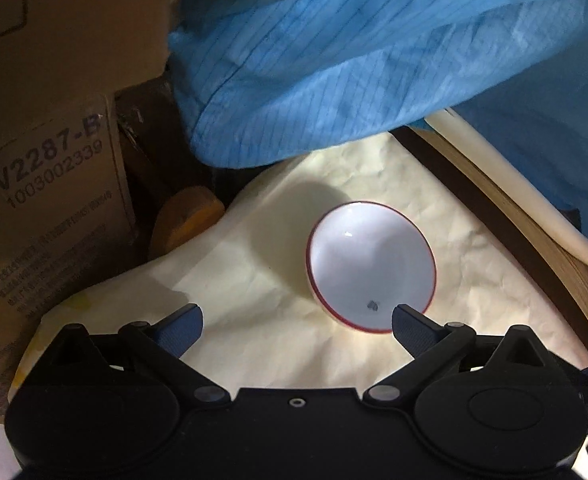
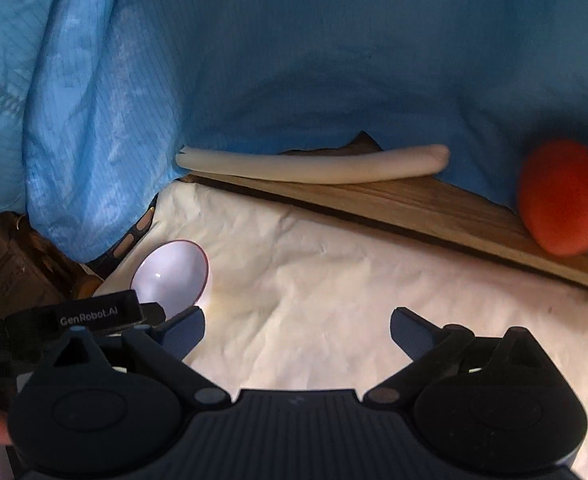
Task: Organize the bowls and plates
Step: 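Move both grippers to the smaller white red-rimmed bowl, then close both grippers on the rim of the smaller white bowl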
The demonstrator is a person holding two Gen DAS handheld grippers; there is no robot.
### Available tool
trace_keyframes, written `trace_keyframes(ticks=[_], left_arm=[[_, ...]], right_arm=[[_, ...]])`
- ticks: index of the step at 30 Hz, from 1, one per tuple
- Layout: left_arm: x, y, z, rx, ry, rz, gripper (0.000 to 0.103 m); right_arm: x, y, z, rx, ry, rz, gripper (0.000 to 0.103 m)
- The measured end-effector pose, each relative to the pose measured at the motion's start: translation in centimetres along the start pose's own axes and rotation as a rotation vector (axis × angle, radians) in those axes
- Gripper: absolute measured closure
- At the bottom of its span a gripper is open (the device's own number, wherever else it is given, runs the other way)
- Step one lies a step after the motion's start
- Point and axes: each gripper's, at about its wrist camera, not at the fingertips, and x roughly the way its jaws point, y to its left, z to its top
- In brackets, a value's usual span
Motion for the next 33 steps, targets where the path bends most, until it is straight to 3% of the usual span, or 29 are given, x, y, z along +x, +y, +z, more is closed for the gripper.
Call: trace_keyframes(ticks=[10, 14, 24, 26, 33], left_arm=[[0.4, 0.6, -0.2, -0.063, -0.024, 0.031, 0.012], [0.5, 0.7, -0.3, -0.087, -0.025, 0.037, 0.015], [1.0, 0.8, -0.2, -0.102, -0.028, 0.04, 0.021], [1.1, 0.7, -0.2, -0.101, -0.029, 0.039, 0.022], [1.3, 0.7, -0.1, -0.109, -0.038, 0.012, 0.037]], right_arm=[[3.2, 0.7, 2.2, -0.02, 0.061, 0.071, 0.022], [4.2, 1.4, 2.8, -0.034, 0.081, 0.113, 0.038], [7.4, 3.5, 3.7, -0.057, 0.157, 0.17, 0.055], [7.9, 4.0, 3.7, -0.066, 0.165, 0.176, 0.067], [8.7, 4.5, 3.9, -0.063, 0.175, 0.197, 0.078]])
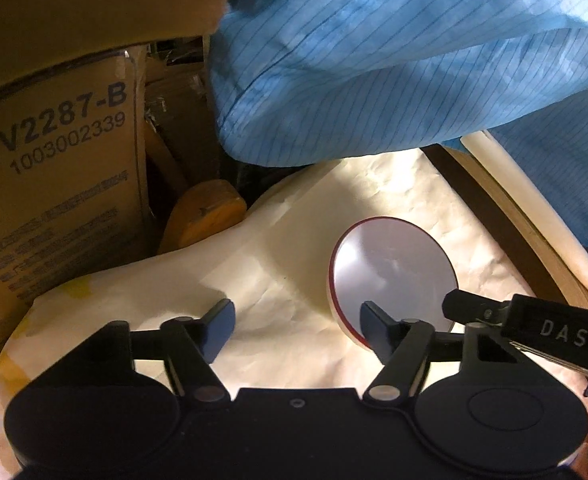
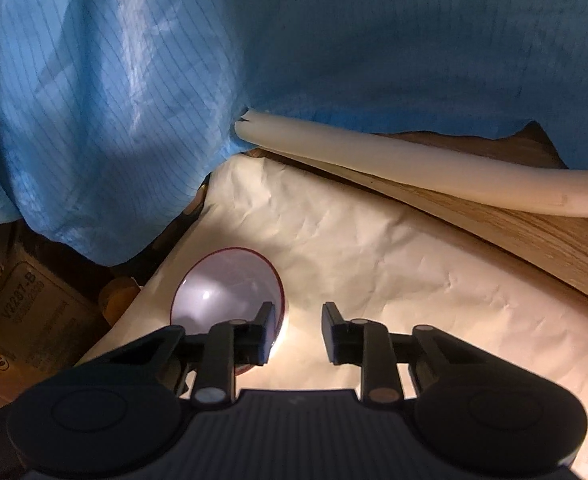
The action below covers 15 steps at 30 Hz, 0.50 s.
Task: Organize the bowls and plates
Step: 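Close both grippers on the rim of the smaller white bowl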
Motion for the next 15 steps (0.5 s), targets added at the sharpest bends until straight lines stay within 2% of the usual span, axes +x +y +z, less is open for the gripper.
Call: trace_keyframes(ticks=[5, 9, 15], left_arm=[[-0.09, 0.35, -0.19, -0.018, -0.009, -0.042, 0.051], [-0.07, 0.48, -0.08, -0.024, -0.011, -0.074, 0.061], [0.44, 0.66, 0.01, -0.042, -0.005, -0.111, 0.066]], right_arm=[[0.14, 0.14, 0.11, 0.005, 0.004, 0.011, 0.084], [0.09, 0.06, 0.08, 0.014, 0.006, 0.011, 0.084], [0.36, 0.23, -0.08, 0.014, 0.011, 0.017, 0.084]])
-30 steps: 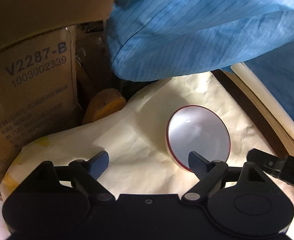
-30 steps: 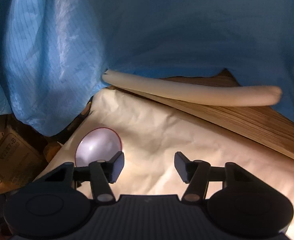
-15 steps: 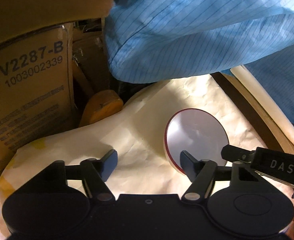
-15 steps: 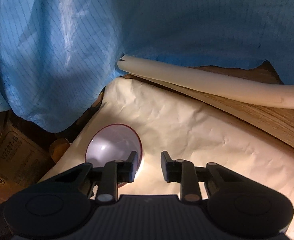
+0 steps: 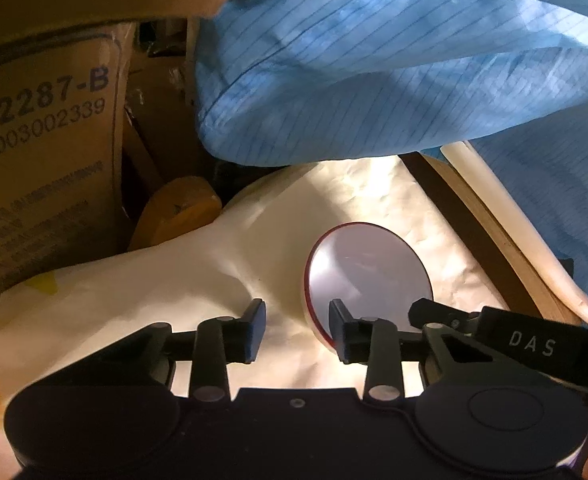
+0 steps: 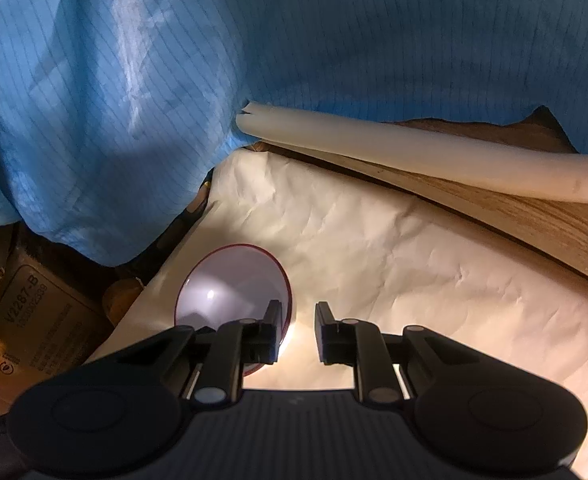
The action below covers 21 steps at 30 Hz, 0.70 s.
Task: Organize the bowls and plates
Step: 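Close both grippers on the rim of the smaller white bowl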
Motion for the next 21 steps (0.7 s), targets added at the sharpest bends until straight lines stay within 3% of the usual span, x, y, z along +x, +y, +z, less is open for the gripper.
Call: trace_keyframes(ticks=[6, 10, 14, 21], left_arm=[[0.25, 0.17, -0.08, 0.01, -0.002, -0.019, 0.067], [0.48, 0.1, 0.09, 0.018, 0.002, -0.025, 0.07], [0.51, -0.15, 0.06, 0.028, 0.007, -0.061, 0.088], [0.35, -0.27, -0.11, 0.04, -0.008, -0.065, 0.092]], right_arm=[[0.48, 0.18, -0.3, 0.016, -0.007, 0.021, 0.093], [0.55, 0.26, -0.39, 0.021, -0.014, 0.018, 0.094], [0.39, 0.18, -0.52, 0.029, -0.021, 0.021, 0.095], [0.04, 0.0, -1.05, 0.029, -0.027, 0.016, 0.096]])
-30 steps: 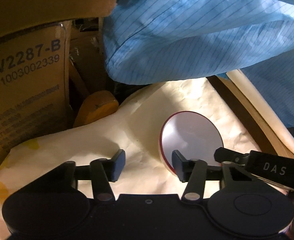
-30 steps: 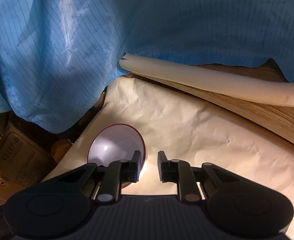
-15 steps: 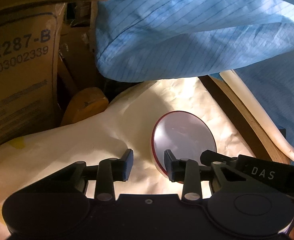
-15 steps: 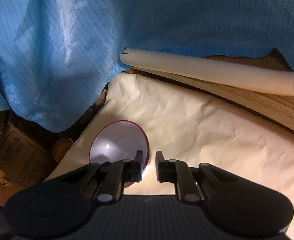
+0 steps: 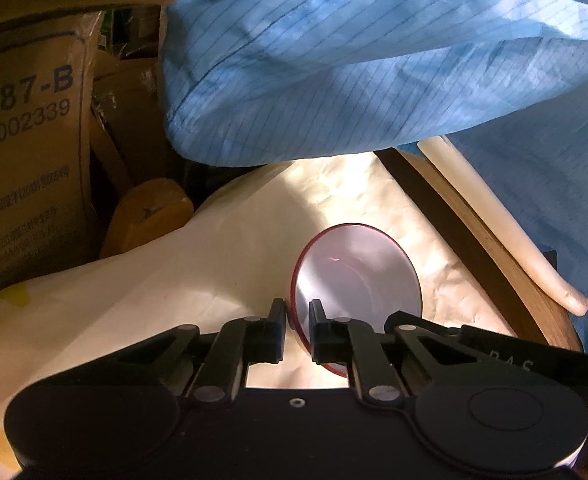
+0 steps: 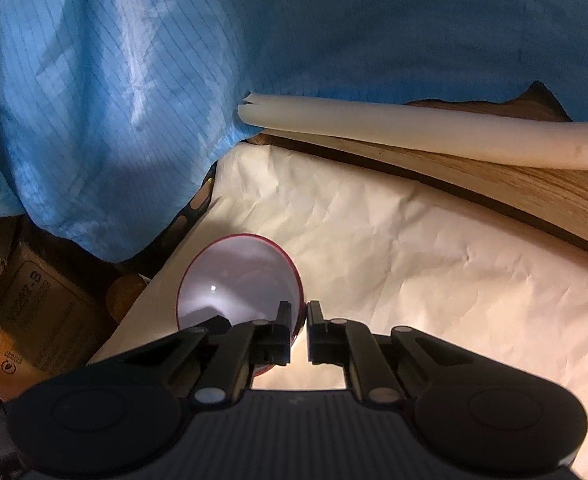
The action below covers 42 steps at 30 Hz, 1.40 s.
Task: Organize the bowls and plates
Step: 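Close both grippers on the rim of the smaller white bowl, then lift the smaller bowl with both grippers and carry it toward the stack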
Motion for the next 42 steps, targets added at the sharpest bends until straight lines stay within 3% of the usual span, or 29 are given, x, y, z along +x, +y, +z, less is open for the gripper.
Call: trace_keyframes(ticks=[26, 42], left_arm=[[-2.1, -1.4, -2.6, 0.07, 0.023, -0.058, 0.094], [-4.8, -2.5, -5.0, 0.145, 0.005, -0.12, 0.094]], right_arm=[[-3.6, -0.8, -2.7, 0.018, -0.033, -0.058, 0.096], [-7.4, -1.4, -5.5, 0.045, -0.106, -0.082, 0.096]])
